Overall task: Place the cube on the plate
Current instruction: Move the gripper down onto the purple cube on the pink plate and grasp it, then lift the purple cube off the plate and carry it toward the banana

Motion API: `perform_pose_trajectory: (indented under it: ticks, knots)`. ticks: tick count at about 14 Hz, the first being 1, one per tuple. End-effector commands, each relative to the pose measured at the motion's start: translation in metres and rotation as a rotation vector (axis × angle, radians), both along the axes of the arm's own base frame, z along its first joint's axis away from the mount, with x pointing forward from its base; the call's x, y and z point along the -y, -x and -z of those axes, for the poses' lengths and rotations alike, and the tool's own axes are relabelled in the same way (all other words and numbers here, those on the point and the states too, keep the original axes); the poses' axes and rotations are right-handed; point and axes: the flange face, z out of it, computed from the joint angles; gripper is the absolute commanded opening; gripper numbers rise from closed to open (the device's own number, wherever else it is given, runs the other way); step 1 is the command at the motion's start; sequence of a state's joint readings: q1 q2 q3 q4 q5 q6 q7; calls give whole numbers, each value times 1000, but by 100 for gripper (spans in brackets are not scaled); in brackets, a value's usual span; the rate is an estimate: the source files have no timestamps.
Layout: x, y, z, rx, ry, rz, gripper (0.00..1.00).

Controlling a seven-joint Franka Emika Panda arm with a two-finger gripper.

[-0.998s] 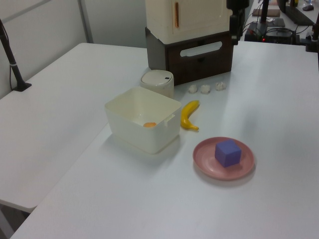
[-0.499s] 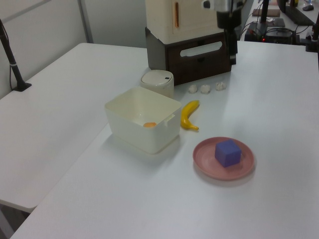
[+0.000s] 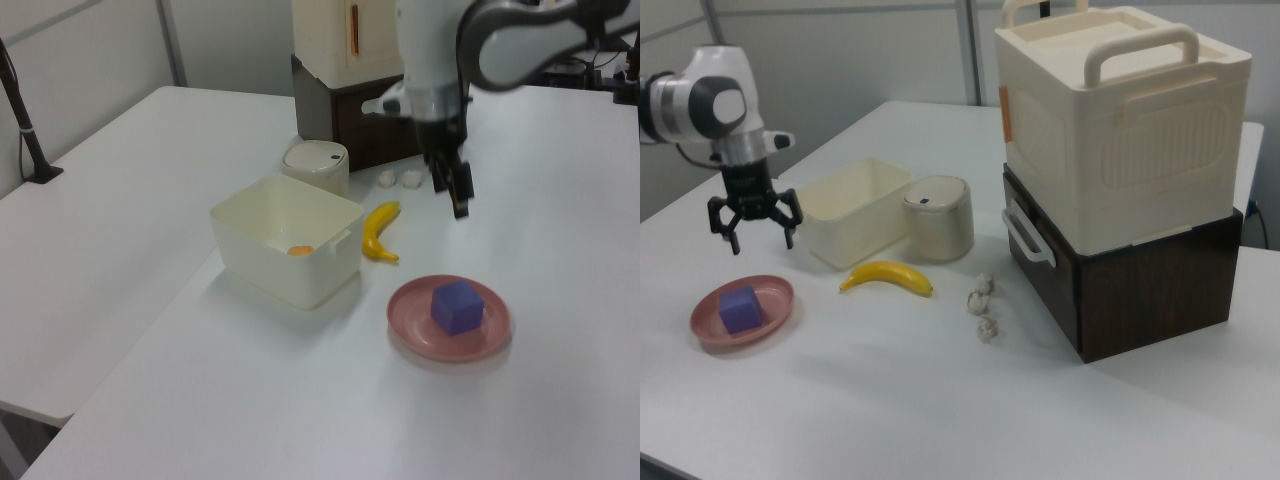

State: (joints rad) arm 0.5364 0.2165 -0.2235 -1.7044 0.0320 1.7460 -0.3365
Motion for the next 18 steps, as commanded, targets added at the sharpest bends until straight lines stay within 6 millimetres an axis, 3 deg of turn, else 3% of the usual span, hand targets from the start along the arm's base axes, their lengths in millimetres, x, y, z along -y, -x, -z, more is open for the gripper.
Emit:
perform_pose_trajectory:
  ticks: [1,6,9,11,12,15,16,18]
  knots:
    - [-29,8,38,-28,10,-85,100]
    - [-89,18,100,-41,44,-178,100]
    - [-113,34,110,-54,40,-221,100]
    - [-116,37,120,-63,46,-222,100]
    - [-117,37,123,-62,56,-224,94]
    - [-108,33,122,-51,102,-252,47]
    - [-105,32,119,-49,103,-251,17]
    - [-95,30,98,-45,95,-234,13]
